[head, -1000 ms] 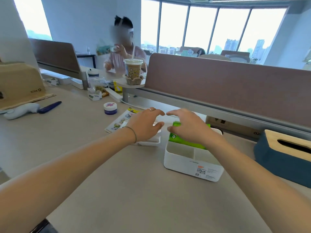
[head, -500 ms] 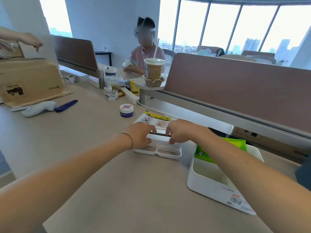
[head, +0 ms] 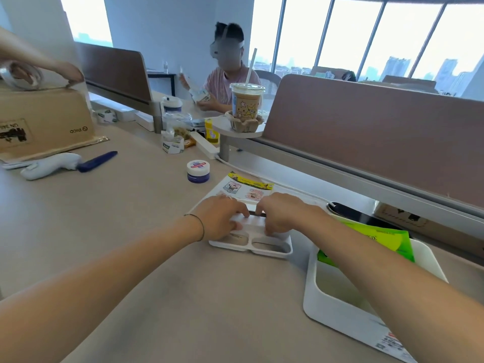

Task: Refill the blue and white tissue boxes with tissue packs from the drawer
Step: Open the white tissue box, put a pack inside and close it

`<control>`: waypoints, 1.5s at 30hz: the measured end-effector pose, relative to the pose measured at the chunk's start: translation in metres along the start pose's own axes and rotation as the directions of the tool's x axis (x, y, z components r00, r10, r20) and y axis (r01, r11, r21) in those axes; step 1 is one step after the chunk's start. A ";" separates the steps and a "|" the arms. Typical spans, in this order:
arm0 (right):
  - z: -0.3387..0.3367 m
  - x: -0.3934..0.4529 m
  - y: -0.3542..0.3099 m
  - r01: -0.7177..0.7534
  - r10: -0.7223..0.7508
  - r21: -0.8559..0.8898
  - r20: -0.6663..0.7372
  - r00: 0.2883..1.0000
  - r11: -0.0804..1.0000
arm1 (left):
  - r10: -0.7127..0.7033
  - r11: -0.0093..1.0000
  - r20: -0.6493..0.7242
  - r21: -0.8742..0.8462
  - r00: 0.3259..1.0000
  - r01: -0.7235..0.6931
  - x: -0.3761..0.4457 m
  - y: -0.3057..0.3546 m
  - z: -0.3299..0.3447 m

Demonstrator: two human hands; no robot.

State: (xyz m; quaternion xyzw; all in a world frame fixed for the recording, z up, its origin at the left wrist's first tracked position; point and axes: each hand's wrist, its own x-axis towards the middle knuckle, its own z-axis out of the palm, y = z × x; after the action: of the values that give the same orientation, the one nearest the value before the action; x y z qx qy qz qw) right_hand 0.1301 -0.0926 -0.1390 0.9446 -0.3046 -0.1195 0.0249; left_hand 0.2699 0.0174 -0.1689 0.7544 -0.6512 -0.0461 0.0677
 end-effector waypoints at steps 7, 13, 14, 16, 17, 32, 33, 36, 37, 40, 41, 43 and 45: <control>-0.023 -0.019 0.003 0.031 -0.025 0.049 -0.114 0.993 0.998 | 0.012 1.000 -0.064 -0.014 0.998 -0.013 -0.010 0.004 -0.022; -0.056 -0.058 0.013 0.032 -0.010 0.102 -0.211 0.978 0.994 | 0.043 0.999 -0.158 -0.016 0.987 -0.046 -0.028 0.022 -0.056; -0.061 -0.068 0.015 0.031 -0.007 0.105 -0.220 0.975 0.994 | 0.054 0.998 -0.172 -0.005 0.984 -0.056 -0.031 0.029 -0.062; -0.070 -0.089 0.021 0.029 -0.002 0.111 -0.242 0.970 0.993 | 0.081 0.997 -0.201 0.008 0.976 -0.081 -0.036 0.043 -0.072; -0.074 -0.100 0.025 0.026 0.006 0.119 -0.255 0.967 0.993 | 0.096 0.995 -0.211 0.013 0.973 -0.095 -0.039 0.051 -0.077; -0.032 -0.225 0.105 -0.106 0.180 0.302 -0.228 0.957 0.947 | 0.328 0.944 -0.191 0.053 0.925 -0.324 -0.036 0.176 -0.059; -0.029 -0.228 0.109 -0.113 0.188 0.314 -0.221 0.957 0.943 | 0.329 0.944 -0.187 0.044 0.926 -0.327 -0.035 0.180 -0.055; -0.020 -0.236 0.116 -0.126 0.207 0.331 -0.221 0.953 0.935 | 0.319 0.946 -0.178 0.010 0.931 -0.323 -0.033 0.188 -0.044; -0.017 -0.238 0.119 -0.127 0.211 0.336 -0.227 0.951 0.933 | 0.317 0.947 -0.180 0.006 0.931 -0.321 -0.032 0.191 -0.041; -0.008 -0.241 0.122 -0.127 0.219 0.343 -0.245 0.944 0.931 | 0.309 0.949 -0.194 0.006 0.931 -0.314 -0.032 0.194 -0.034; -0.005 -0.241 0.123 -0.128 0.223 0.347 -0.253 0.941 0.929 | 0.308 0.950 -0.194 0.003 0.932 -0.313 -0.032 0.195 -0.031; 0.002 -0.243 0.125 -0.136 0.236 0.345 -0.269 0.934 0.929 | 0.307 0.950 -0.194 -0.001 0.932 -0.313 -0.032 0.196 -0.027; 0.008 -0.245 0.127 -0.140 0.245 0.339 -0.291 0.925 0.930 | 0.317 0.947 -0.199 0.008 0.927 -0.322 -0.030 0.198 -0.023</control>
State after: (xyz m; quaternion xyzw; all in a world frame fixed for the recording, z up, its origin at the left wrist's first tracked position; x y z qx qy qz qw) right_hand -0.1371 -0.0532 -0.0800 0.9082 -0.4034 0.0922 -0.0627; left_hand 0.0759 0.0199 -0.1143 0.6385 -0.7546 0.0326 0.1481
